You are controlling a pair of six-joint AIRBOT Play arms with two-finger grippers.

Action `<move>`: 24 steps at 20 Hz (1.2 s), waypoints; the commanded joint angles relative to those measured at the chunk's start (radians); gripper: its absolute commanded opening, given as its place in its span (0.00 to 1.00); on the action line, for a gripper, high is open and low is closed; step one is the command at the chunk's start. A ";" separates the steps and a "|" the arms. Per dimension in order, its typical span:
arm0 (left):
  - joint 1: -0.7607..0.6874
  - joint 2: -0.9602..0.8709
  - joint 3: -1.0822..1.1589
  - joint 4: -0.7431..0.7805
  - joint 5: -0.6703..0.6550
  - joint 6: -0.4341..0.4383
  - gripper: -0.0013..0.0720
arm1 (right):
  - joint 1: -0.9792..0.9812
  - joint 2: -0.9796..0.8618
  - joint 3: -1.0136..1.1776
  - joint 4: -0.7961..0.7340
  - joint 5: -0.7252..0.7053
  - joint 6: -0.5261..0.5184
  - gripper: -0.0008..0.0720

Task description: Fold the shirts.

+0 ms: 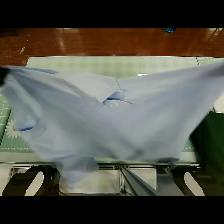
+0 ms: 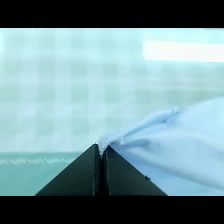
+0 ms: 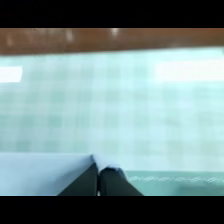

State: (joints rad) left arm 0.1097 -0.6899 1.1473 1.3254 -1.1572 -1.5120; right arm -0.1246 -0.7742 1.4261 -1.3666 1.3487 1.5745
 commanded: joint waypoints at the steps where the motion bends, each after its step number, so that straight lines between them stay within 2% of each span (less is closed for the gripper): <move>1: -0.008 -0.154 -0.239 -0.028 0.280 -0.083 0.04 | 0.000 -0.197 -0.151 0.112 -0.193 -0.014 0.04; 4: -0.008 -0.415 -0.228 -0.149 0.423 -0.079 0.04 | 0.000 -0.438 -0.151 0.334 -0.352 -0.116 0.04; 6: -0.008 -0.590 -0.150 -0.209 0.463 -0.059 0.04 | 0.000 -0.582 -0.143 0.435 -0.459 -0.145 0.04; 10: -0.008 -0.854 0.111 -0.272 0.335 -0.041 0.04 | -0.001 -0.825 -0.001 0.499 -0.483 -0.143 0.04; 11: -0.008 -0.892 0.169 -0.272 0.295 -0.042 0.04 | -0.005 -0.871 0.043 0.523 -0.470 -0.127 0.09; 12: -0.004 -0.920 0.225 -0.271 0.249 -0.045 0.23 | -0.013 -0.899 0.081 0.542 -0.453 -0.114 0.33; 13: 0.008 -0.935 0.280 -0.268 0.207 -0.046 0.72 | -0.031 -0.912 0.124 0.547 -0.418 -0.118 0.58; 17: 0.185 -0.917 0.518 -0.184 -0.081 -0.040 0.71 | -0.204 -0.877 0.321 0.533 -0.101 -0.120 0.57; 18: 0.244 -0.888 0.523 -0.185 -0.123 -0.042 0.71 | -0.254 -0.848 0.334 0.506 -0.029 -0.125 0.57; 20: 0.334 -0.813 0.455 -0.223 -0.139 -0.072 0.71 | -0.331 -0.771 0.302 0.349 0.089 -0.151 0.57; 22: 0.371 -0.719 0.297 -0.309 -0.137 -0.056 0.71 | -0.364 -0.664 0.150 0.209 0.111 -0.155 0.57; 24: 0.374 -0.612 0.085 -0.315 -0.116 0.000 0.71 | -0.388 -0.525 -0.109 0.224 0.015 -0.142 0.57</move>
State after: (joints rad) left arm 0.4370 -1.4189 1.4231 1.0546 -1.2507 -1.5551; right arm -0.4568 -1.4445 1.5349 -1.0565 1.3613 1.4311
